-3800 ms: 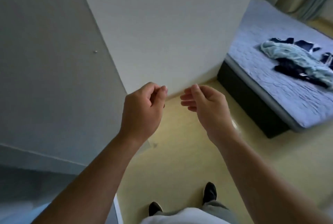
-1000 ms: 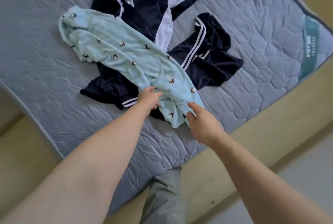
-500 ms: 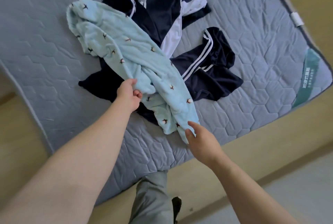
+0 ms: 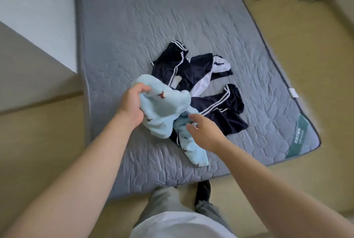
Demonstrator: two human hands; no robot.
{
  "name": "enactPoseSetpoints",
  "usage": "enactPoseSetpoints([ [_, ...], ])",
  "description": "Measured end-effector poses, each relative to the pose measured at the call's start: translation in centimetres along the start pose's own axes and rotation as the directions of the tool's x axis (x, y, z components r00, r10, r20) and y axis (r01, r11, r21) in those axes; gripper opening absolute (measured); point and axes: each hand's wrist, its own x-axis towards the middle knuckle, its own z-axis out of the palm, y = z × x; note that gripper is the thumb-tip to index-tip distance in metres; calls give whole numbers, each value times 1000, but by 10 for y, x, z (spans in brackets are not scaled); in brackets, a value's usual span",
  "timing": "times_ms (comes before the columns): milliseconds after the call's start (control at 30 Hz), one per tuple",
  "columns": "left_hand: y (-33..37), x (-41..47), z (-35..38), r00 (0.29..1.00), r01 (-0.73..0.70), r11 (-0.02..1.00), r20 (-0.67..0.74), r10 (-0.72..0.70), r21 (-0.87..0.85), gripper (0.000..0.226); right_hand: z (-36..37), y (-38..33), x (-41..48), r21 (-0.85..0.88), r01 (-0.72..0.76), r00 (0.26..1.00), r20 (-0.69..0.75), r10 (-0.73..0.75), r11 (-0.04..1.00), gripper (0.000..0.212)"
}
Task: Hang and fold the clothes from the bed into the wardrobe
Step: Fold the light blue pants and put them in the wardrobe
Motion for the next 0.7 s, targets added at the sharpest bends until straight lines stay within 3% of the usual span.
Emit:
enactPoseSetpoints([
  [67,13,-43,-5,997,-65,997,27,66,-28,15,-2,-14,-15,-33,81,997,11,-80,996,34],
  [167,29,-92,-9,986,-128,985,92,139,-113,37,-3,-28,-32,-60,156,988,23,-154,986,49],
  [233,42,-116,-11,975,-174,967,106,196,-185,38,-6,-35,-40,-52,186,982,-19,-187,981,41],
  [300,58,-136,-16,964,-184,946,137,227,-267,32,-11,-40,-44,-50,177,982,-63,-180,983,33],
  [400,78,-159,-29,931,-203,911,217,293,-359,36,-20,-49,-46,-46,137,985,-102,-141,990,40],
  [467,89,-172,-40,900,-238,896,263,349,-376,40,-25,-58,-48,-28,142,988,-57,-143,990,66],
  [567,103,-193,-52,858,-222,889,353,374,-401,45,-20,-75,-54,-123,273,958,128,-258,954,122],
  [600,106,-199,-55,848,-210,894,382,369,-397,49,-13,-82,-58,-142,322,937,188,-294,936,125],
  [633,108,-206,-58,838,-195,903,413,357,-384,52,-4,-89,-61,-147,374,913,232,-336,916,113],
  [700,111,-218,-65,825,-140,917,467,317,-374,55,15,-100,-65,-214,462,878,245,-410,861,50],
])
